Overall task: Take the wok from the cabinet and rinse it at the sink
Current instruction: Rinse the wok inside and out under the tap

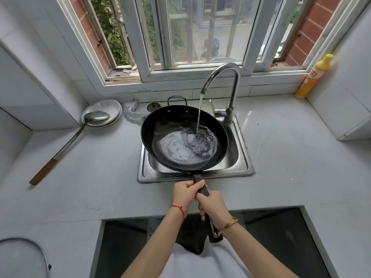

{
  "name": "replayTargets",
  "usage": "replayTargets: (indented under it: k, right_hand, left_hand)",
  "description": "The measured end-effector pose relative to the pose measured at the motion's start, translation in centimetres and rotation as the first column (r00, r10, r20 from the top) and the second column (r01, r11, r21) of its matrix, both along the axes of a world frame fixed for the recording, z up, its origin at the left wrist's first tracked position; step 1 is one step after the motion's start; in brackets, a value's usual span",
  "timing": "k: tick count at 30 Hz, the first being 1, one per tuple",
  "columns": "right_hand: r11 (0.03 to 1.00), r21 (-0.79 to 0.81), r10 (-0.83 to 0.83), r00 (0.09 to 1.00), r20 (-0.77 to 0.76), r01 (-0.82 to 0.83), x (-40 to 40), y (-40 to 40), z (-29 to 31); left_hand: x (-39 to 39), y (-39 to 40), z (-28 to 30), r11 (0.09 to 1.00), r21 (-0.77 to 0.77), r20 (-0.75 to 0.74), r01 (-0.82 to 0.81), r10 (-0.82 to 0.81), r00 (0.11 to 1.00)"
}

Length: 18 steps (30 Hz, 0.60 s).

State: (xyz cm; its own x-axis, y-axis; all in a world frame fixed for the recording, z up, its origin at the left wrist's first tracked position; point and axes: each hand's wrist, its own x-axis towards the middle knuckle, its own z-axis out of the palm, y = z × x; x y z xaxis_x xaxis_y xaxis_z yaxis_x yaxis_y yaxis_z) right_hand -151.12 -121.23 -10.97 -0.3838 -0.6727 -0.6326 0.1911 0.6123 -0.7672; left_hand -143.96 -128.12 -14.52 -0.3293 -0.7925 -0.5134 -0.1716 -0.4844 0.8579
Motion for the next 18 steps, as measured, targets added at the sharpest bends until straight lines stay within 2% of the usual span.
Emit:
replayTargets:
  k: [5,9,14,18]
  right_hand:
    - [1.000,0.022,0.002,0.996,-0.094,0.000,0.0,-0.3,0.2]
    - [0.999,0.030,0.046,0.972,-0.232,-0.040,-0.1,0.3,-0.3]
    - [0.997,0.000,0.076,0.933,-0.353,-0.081,0.1,0.9,-0.8]
    - [0.997,0.002,0.076,0.936,-0.344,-0.080,0.2,1.0,-1.4]
  left_hand:
    - [-0.2,0.1,0.7,0.990,0.141,-0.144,0.019,0.002,0.990]
    - [-0.3,0.6,0.6,0.977,0.209,-0.226,0.045,0.003,0.974]
    - [-0.1,0.9,0.3,0.978,0.199,-0.244,0.059,-0.009,0.970]
    - [0.0,0.9,0.0,0.987,0.155,-0.205,0.035,-0.002,0.979]
